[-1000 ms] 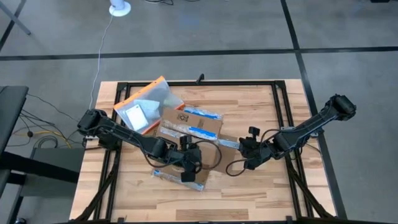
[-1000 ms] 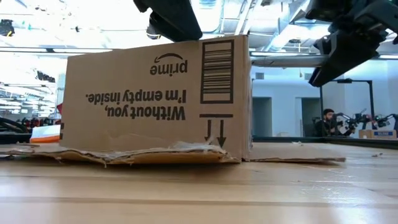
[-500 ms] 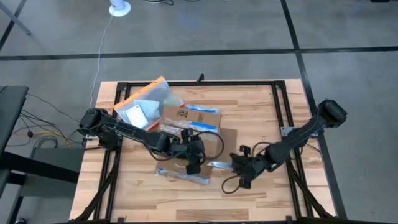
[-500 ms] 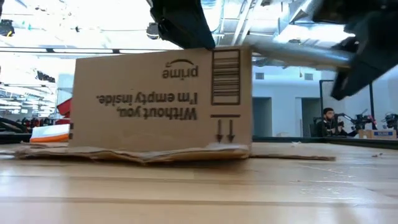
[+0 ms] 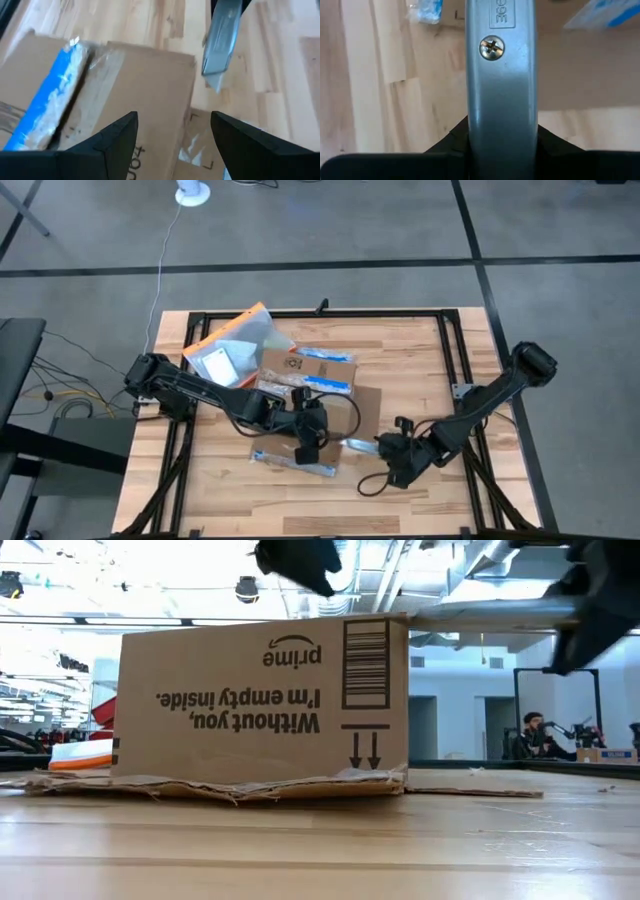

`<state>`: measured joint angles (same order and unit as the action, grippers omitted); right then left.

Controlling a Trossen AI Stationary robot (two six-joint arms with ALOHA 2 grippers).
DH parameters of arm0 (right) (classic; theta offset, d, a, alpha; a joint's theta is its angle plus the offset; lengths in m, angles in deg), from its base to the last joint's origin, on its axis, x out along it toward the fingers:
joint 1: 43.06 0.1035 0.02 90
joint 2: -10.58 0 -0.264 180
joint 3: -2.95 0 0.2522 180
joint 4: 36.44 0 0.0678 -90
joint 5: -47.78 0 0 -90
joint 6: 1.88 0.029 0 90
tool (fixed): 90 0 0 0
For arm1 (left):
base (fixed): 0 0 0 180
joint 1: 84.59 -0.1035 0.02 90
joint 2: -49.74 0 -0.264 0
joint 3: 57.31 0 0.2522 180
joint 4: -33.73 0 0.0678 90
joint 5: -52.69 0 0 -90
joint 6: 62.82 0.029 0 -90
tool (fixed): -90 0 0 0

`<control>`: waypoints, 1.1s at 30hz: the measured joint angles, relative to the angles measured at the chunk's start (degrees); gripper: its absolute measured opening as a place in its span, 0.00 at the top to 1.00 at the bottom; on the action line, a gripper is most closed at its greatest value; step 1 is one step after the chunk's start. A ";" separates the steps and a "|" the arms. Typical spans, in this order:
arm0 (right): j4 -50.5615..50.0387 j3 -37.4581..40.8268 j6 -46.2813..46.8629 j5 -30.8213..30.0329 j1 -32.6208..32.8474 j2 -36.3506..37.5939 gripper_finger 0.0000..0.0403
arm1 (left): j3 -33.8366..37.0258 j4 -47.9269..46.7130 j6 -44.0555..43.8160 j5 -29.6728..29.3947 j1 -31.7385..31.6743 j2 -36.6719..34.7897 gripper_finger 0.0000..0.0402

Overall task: Unpack boxes
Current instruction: Break down the box using the silver cutter until it is completely flat

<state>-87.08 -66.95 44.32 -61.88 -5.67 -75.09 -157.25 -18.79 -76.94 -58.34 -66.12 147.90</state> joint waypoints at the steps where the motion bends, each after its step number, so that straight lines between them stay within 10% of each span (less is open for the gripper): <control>1: 1.68 0.80 1.47 0.01 0.71 -0.09 0.79 | -0.86 -0.95 0.10 -0.02 0.22 -0.08 0.41; 19: 19.78 9.02 23.32 -1.57 7.41 -16.02 0.61 | -1.62 -2.52 -0.55 0.41 -0.05 0.38 0.41; 33: 16.92 7.76 21.38 2.60 7.03 -0.24 0.60 | -10.61 -25.97 -2.31 0.11 0.10 -0.41 0.41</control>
<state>-70.16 -59.19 65.70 -59.29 1.37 -75.33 -167.86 -44.77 -79.25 -58.23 -66.02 147.48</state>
